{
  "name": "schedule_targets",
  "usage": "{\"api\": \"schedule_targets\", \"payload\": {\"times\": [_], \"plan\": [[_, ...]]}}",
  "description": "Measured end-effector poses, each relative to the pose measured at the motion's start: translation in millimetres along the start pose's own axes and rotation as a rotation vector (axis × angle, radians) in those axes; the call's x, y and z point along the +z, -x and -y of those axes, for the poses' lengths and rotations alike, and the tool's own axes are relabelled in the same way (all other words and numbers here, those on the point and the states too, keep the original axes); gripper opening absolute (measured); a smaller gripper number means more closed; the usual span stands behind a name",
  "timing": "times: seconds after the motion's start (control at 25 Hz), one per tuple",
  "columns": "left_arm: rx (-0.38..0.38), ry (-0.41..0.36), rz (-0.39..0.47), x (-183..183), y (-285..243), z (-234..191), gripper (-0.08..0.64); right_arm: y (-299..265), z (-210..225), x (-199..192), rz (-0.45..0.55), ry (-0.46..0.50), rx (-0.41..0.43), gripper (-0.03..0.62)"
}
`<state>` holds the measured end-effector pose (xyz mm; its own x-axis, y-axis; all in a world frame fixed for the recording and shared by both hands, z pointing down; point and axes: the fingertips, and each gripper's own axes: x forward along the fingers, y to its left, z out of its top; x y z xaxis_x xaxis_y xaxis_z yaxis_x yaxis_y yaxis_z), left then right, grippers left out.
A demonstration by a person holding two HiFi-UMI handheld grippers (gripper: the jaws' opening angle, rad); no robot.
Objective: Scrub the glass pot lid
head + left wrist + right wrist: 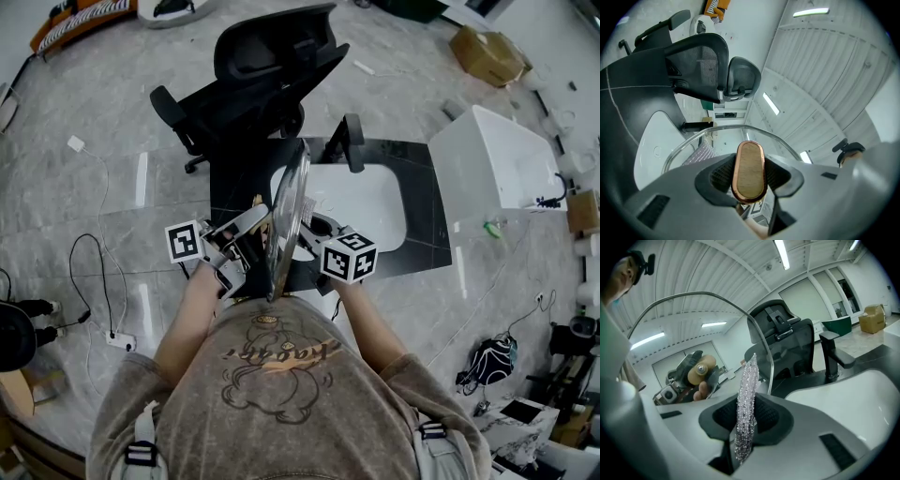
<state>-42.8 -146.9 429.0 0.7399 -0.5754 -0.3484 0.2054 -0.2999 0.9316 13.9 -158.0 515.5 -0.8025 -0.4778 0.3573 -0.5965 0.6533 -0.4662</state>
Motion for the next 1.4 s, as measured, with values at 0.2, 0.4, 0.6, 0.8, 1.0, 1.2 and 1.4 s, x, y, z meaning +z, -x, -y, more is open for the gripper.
{"api": "schedule_targets", "payload": {"times": [0.2,0.4,0.6,0.8,1.0,1.2,1.4], "plan": [[0.013,-0.001,0.013,5.5,1.9,-2.4,0.179,1.4,-16.4,-17.3,-0.025,-0.033,0.045,0.078],[0.018,-0.012,0.015,4.9,9.2,-5.8,0.179,4.0,-34.2,-20.5,-0.024,-0.076,0.089,0.078],[0.054,-0.021,0.025,6.0,17.0,-14.9,0.179,8.0,-54.4,-9.1,0.002,-0.094,0.148,0.078],[0.091,-0.046,0.040,8.2,28.5,-24.2,0.179,14.3,-71.3,5.6,0.038,-0.137,0.204,0.078],[0.131,-0.055,0.050,11.9,38.9,-34.7,0.179,32.4,-90.5,28.5,0.095,-0.186,0.294,0.078],[0.150,-0.038,0.072,18.0,44.8,-40.7,0.179,54.3,-104.3,57.6,0.159,-0.200,0.371,0.078],[0.141,-0.036,0.079,22.1,40.4,-40.6,0.179,50.3,-98.2,62.7,0.178,-0.170,0.355,0.078]]}}
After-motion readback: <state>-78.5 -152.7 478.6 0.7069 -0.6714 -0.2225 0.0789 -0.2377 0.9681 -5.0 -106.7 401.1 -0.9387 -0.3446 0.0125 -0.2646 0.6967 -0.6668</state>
